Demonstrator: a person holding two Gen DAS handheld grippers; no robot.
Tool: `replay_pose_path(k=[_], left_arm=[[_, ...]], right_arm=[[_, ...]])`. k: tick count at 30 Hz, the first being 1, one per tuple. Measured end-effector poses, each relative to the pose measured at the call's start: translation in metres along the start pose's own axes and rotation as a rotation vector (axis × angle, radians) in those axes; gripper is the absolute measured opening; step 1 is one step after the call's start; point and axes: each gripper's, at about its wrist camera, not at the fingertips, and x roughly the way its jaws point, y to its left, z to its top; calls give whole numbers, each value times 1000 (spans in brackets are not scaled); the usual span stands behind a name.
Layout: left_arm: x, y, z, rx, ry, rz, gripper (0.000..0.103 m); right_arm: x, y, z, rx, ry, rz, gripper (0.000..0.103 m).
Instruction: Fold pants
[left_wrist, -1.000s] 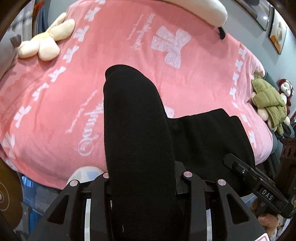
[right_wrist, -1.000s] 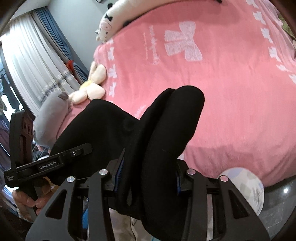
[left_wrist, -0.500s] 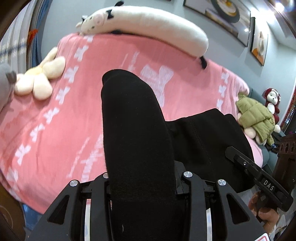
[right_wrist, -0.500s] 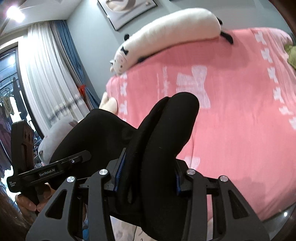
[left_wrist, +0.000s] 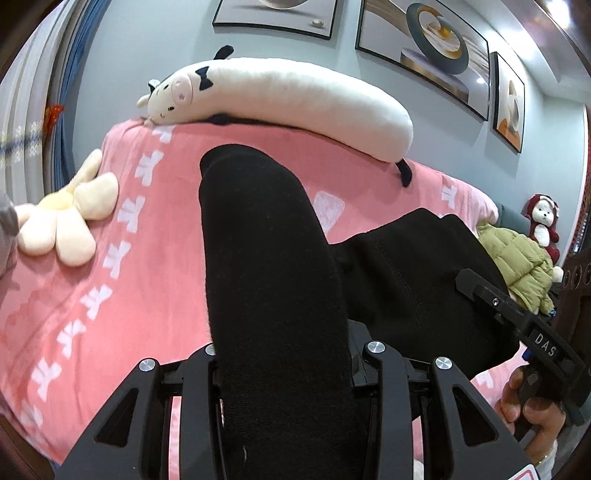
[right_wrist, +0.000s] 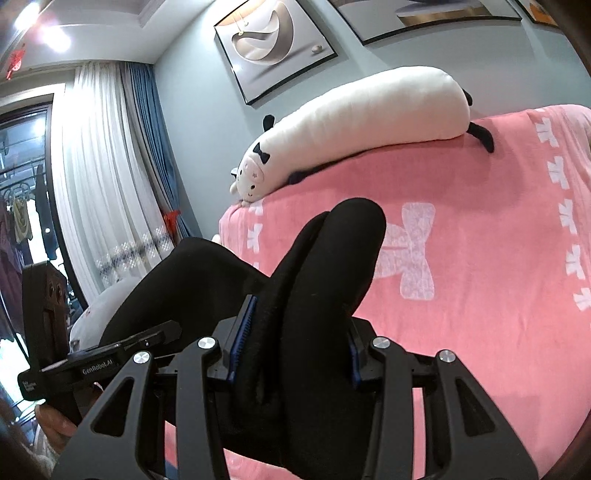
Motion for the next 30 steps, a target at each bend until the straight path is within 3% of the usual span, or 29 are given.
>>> replay_pose_path(k=[9,17,23,27,30], left_arm=[[81,25,27,2,22,24,33],[170,54,35,-7,66,40,33],[238,70,26,4,107,68,33],[280,86,16,0,130,98,33],[322,105,-6,6,177,137,37]], right_arm=[[79,-40,19,32,-9,13,40],[155,-86,8,71,15,-5,40],[215,-131,-15,116,74,-33,40],[237,-158,-27,123,39,-46,40],[257,-186,-46,149,78,-131,40]])
